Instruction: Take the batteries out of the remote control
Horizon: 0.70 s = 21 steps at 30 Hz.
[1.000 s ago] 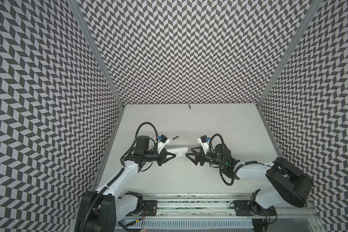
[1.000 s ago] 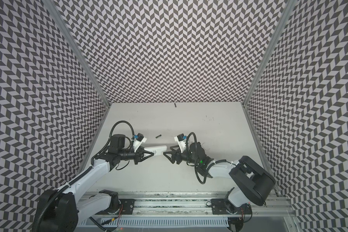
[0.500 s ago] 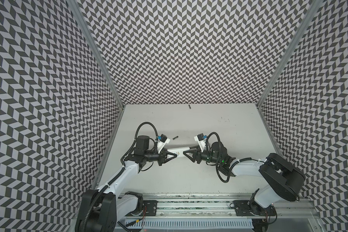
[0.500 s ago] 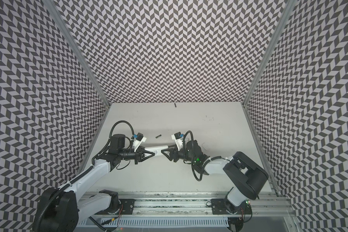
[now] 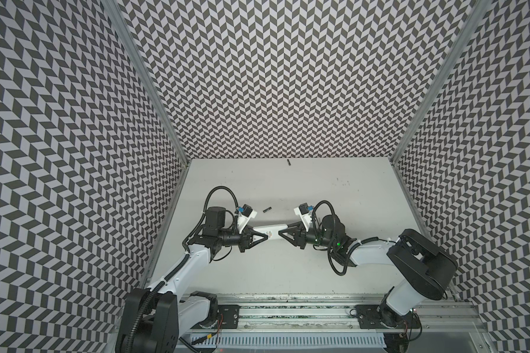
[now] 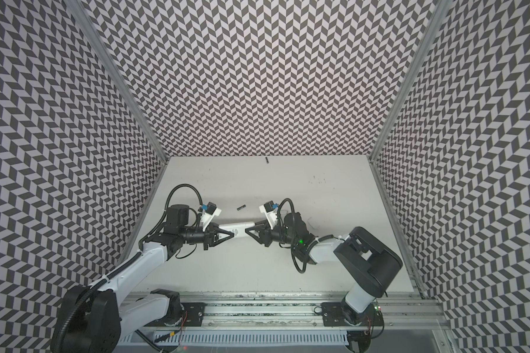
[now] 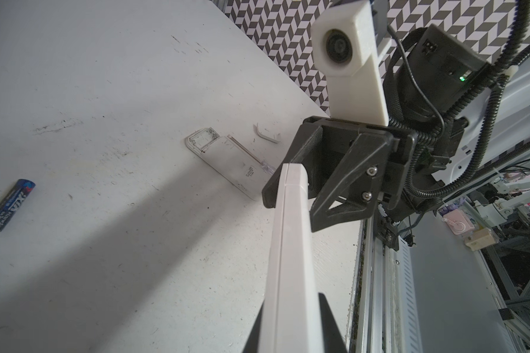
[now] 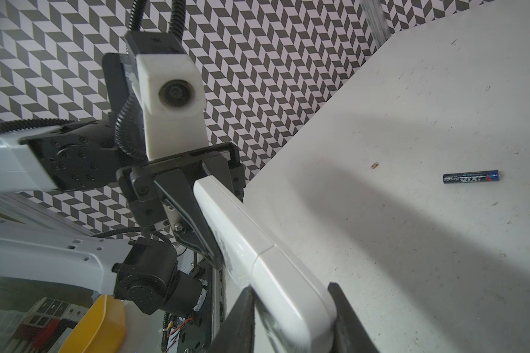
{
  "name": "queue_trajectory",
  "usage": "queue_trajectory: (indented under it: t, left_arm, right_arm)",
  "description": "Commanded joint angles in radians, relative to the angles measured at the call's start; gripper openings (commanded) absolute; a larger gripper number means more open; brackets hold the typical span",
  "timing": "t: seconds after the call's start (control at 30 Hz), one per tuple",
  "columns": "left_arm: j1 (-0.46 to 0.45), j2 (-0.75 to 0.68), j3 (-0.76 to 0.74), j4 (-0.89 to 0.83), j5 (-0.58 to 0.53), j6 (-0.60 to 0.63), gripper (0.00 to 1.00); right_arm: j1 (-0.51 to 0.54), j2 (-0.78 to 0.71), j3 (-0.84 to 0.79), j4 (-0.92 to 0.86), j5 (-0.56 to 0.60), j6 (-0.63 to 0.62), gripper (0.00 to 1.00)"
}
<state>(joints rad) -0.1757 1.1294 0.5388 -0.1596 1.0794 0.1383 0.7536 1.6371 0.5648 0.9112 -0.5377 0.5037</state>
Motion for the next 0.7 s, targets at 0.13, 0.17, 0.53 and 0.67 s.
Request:
queue_trajectory:
  t: [0.13,0.17,0.53,0.67]
  left_arm:
    - [-0.009,-0.008,0.018,0.024,0.03,0.044,0.0]
    - [-0.01,-0.014,0.009,0.04,0.029,0.038,0.0]
    - [0.0,-0.01,0.017,0.014,0.013,0.05,0.0]
    - [0.0,-0.008,0.004,0.044,0.014,0.038,0.0]
  right_arm:
    - [-0.022,-0.023,-0.027,0.02,0.035,0.011,0.19]
    - [-0.023,-0.021,-0.029,0.019,0.034,0.003,0.18]
    - [-0.046,-0.033,-0.044,0.019,0.012,0.023,0.21]
    - [-0.048,-0.044,-0.055,0.027,0.007,0.013,0.32]
